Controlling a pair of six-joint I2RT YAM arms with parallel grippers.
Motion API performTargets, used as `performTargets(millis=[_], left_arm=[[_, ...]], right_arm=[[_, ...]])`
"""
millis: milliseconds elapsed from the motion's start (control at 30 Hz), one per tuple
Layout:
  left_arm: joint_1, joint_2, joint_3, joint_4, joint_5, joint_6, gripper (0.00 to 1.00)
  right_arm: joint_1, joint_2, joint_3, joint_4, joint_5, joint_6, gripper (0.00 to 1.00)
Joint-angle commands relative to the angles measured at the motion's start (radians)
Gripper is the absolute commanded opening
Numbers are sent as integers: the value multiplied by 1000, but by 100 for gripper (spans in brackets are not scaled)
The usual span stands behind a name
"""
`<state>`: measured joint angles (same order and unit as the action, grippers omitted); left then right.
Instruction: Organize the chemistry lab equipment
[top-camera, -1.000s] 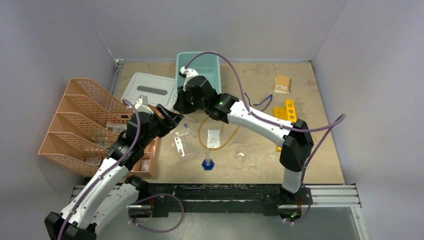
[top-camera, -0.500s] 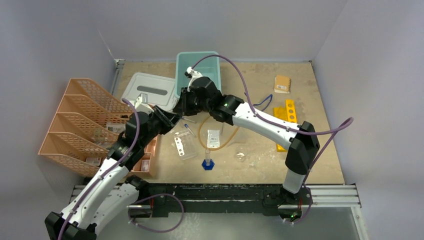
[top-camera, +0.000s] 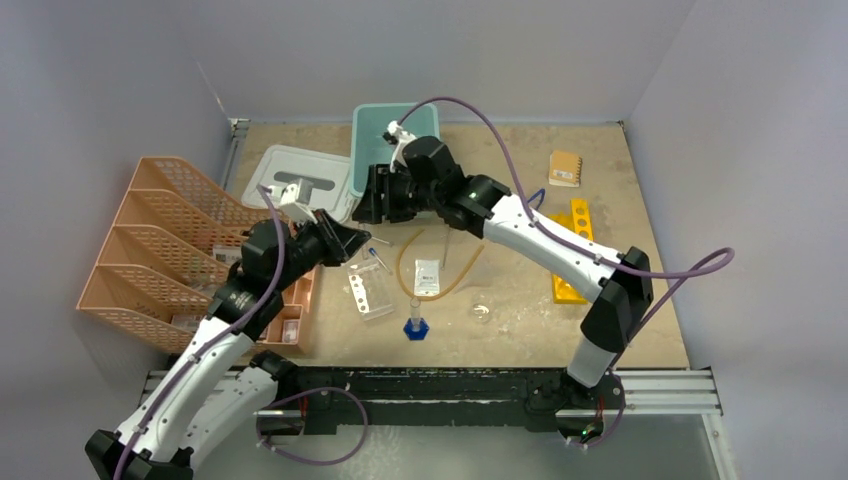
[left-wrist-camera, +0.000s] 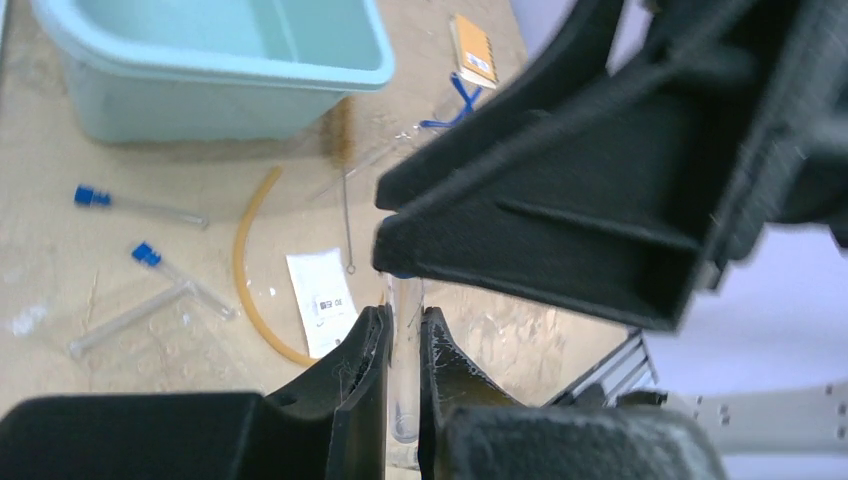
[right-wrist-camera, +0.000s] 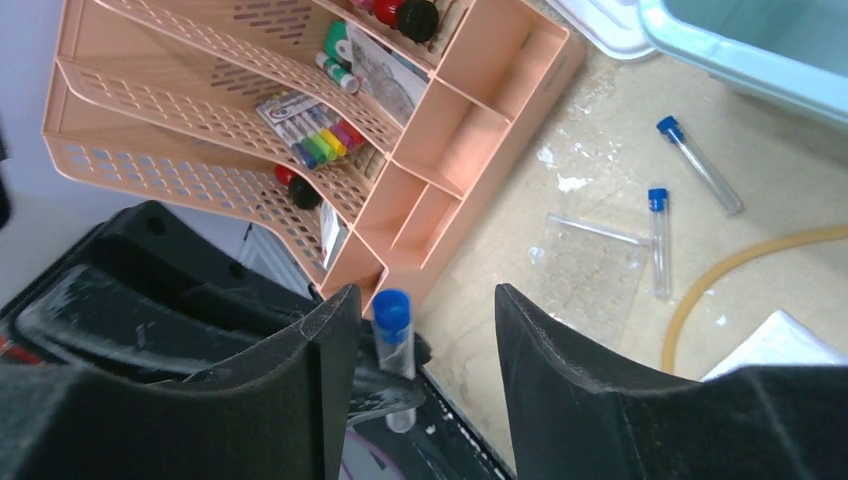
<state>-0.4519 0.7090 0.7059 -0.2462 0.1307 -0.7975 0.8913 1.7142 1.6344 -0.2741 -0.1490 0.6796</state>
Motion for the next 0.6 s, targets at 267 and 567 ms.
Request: performTargets(millis=[267, 567], left_arm=[[2, 123, 250, -96, 291, 519, 0], [2, 156, 277, -117, 315, 600, 0]], right_arm=[[-50, -59, 135, -255, -167, -77, 44], [-89, -89, 85, -242, -265, -27, 20]])
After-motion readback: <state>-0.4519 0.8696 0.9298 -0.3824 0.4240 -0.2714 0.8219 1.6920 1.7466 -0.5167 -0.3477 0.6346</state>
